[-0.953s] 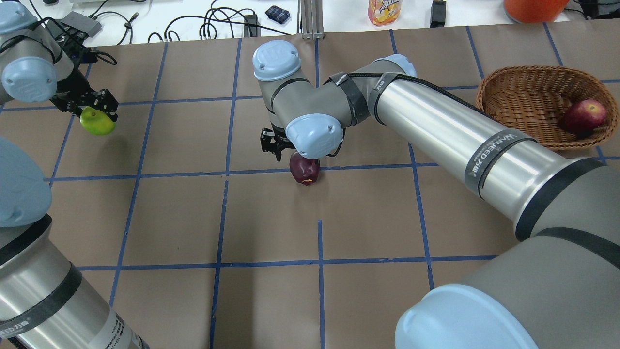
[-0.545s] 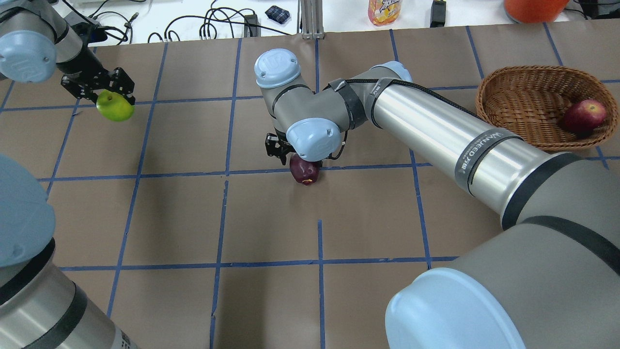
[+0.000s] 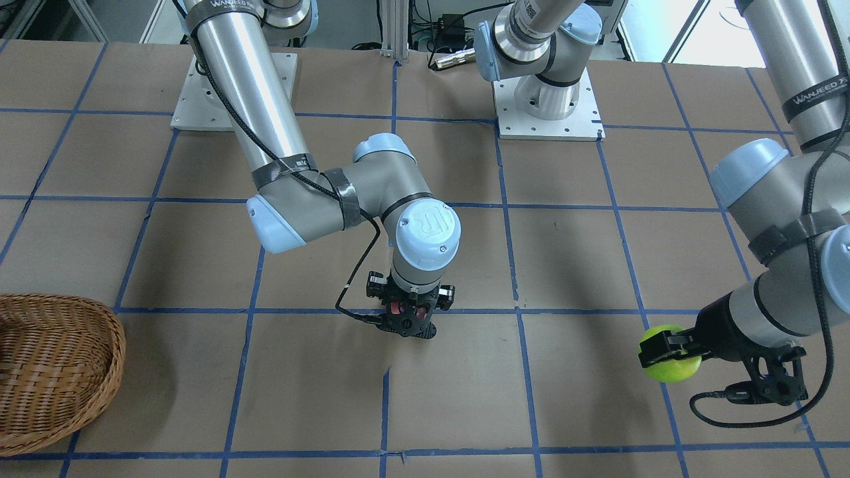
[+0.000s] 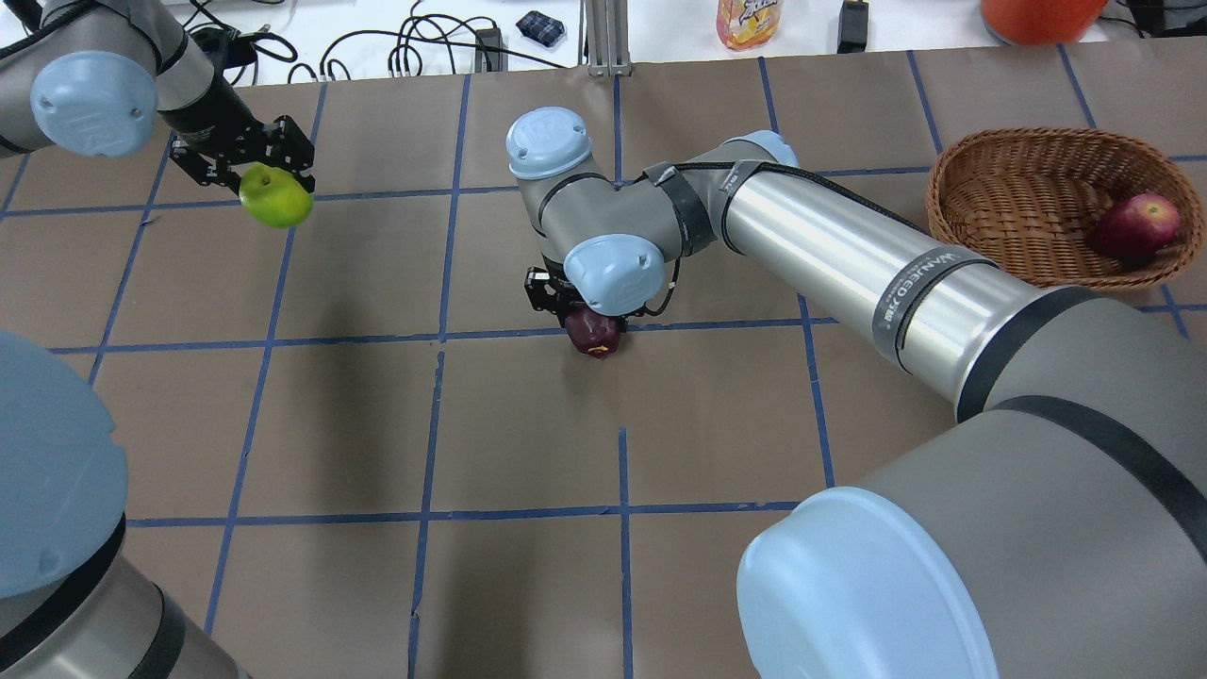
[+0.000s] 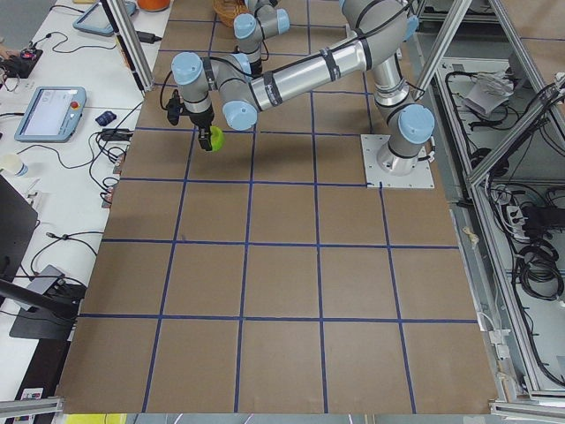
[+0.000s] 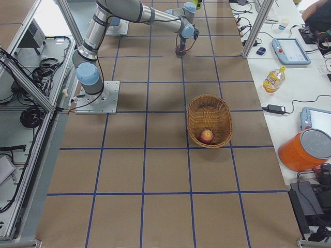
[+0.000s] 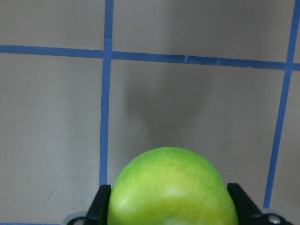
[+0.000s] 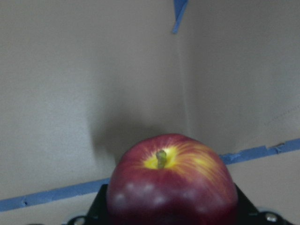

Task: Put all apples into basket
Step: 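Carry the dark red apple to the basket while left gripper moves green apple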

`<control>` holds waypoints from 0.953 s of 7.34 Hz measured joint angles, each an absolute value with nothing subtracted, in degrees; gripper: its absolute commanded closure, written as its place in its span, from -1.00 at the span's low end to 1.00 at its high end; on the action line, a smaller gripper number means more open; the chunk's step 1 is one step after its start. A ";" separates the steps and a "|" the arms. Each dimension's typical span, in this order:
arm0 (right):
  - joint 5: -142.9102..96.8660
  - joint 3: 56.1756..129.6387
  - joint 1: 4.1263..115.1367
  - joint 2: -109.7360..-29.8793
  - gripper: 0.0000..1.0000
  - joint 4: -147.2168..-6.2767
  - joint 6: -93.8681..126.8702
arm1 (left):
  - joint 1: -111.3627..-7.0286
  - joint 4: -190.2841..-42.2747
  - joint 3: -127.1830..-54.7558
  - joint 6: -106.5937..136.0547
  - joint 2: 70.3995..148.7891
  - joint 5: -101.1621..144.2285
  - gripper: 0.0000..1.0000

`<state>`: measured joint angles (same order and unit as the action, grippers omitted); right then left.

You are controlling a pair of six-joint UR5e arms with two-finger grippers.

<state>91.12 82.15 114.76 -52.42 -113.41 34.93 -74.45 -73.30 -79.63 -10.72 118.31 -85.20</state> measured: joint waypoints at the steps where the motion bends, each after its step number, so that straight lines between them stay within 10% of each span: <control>1: 91.11 82.14 113.26 -53.29 1.00 -113.10 34.73 | -75.03 -73.06 -80.44 -10.00 117.95 -84.61 1.00; 7: 91.67 81.51 84.50 -63.76 1.00 -103.95 6.59 | -95.63 -67.32 -81.83 16.79 118.73 -84.34 1.00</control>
